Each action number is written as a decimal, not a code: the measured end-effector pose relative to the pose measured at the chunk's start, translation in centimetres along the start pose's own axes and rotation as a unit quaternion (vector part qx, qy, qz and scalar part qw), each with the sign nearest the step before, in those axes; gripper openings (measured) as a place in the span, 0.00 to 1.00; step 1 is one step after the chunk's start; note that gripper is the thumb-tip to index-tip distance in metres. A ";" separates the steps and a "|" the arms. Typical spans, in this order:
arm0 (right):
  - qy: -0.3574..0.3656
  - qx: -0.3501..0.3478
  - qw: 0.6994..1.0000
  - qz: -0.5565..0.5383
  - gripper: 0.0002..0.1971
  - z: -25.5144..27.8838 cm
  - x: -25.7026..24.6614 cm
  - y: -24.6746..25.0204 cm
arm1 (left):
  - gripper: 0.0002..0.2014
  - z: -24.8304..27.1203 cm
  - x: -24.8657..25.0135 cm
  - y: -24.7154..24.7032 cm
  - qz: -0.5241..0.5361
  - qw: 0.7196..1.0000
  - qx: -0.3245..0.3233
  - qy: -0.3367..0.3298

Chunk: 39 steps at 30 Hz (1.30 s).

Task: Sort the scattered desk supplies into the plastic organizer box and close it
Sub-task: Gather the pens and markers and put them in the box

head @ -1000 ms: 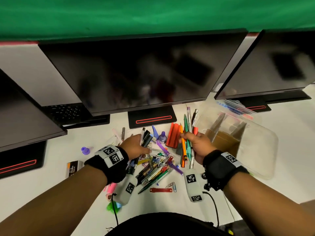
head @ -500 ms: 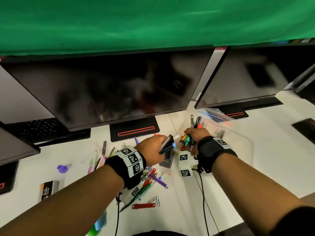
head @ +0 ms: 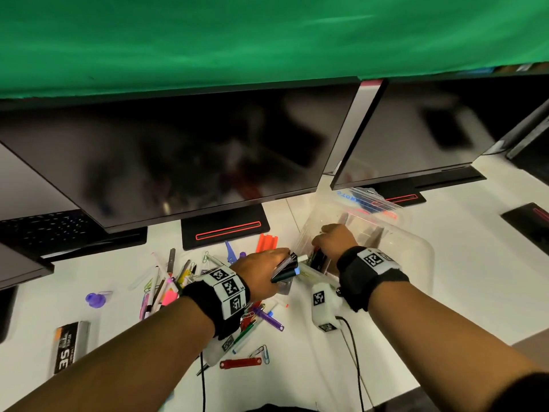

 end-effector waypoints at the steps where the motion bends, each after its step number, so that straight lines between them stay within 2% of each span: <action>1: 0.033 0.000 0.999 0.021 0.18 0.5 0.3 0.3 | 0.26 0.1 0.0 0.0 0.002 1.000 0.001 0.000; 4: 0.138 0.003 0.985 0.107 0.17 2.9 1.4 1.0 | 0.23 0.1 0.1 0.4 0.010 1.000 0.016 0.012; 6: 0.193 -0.008 0.958 0.210 0.18 4.5 2.7 1.0 | 0.19 0.0 0.2 0.9 0.032 0.999 0.025 0.025; 8: 0.217 -0.037 0.932 0.287 0.23 5.6 4.3 0.5 | 0.14 -0.2 0.5 1.2 0.060 0.997 0.041 0.031; 10: 0.213 -0.060 0.937 0.270 0.27 6.4 5.7 0.0 | 0.12 -0.4 0.9 1.6 0.095 0.993 0.055 0.040; 12: 0.221 -0.069 0.942 0.241 0.23 7.3 5.9 -0.4 | 0.13 -0.7 1.4 1.8 0.136 0.987 0.063 0.064; 17: 0.264 -0.119 0.929 0.230 0.19 8.8 5.6 -1.2 | 0.08 -2.0 3.4 1.4 0.312 0.944 0.027 0.102; 22: 0.299 -0.150 0.917 0.216 0.20 10.3 6.6 -1.5 | 0.08 -3.5 5.7 0.7 0.277 0.955 -0.015 0.104; 24: 0.307 -0.156 0.915 0.209 0.20 10.3 7.1 -1.4 | 0.10 -4.3 6.0 0.3 0.222 0.967 -0.027 0.120; 27: 0.313 -0.157 0.912 0.213 0.20 10.2 7.6 -1.5 | 0.12 -5.3 6.4 0.4 0.103 0.985 -0.003 0.139; 30: 0.314 -0.162 0.913 0.204 0.20 10.0 7.8 -1.5 | 0.22 -6.3 6.6 0.2 0.050 0.988 0.015 0.146; 34: 0.305 -0.171 0.917 0.194 0.19 9.7 8.0 -1.5 | 0.29 -6.9 6.6 -0.2 0.041 0.990 0.010 0.137; 37: 0.293 -0.172 0.922 0.184 0.18 9.7 7.7 -1.4 | 0.29 -6.6 5.5 0.3 0.058 0.989 0.027 0.131; 39: 0.290 -0.165 0.924 0.188 0.17 9.8 7.3 -1.3 | 0.27 -6.0 4.1 0.8 0.110 0.984 0.018 0.140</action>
Point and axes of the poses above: each hand's wrist, its own z-axis away from the middle knuckle, its own y-axis out of the back of the hand, x = y × z, the point moved 4 cm from there along -z, towards the middle knuckle, and after that the axes turned 8 degrees about y, right-handed, at the moved point
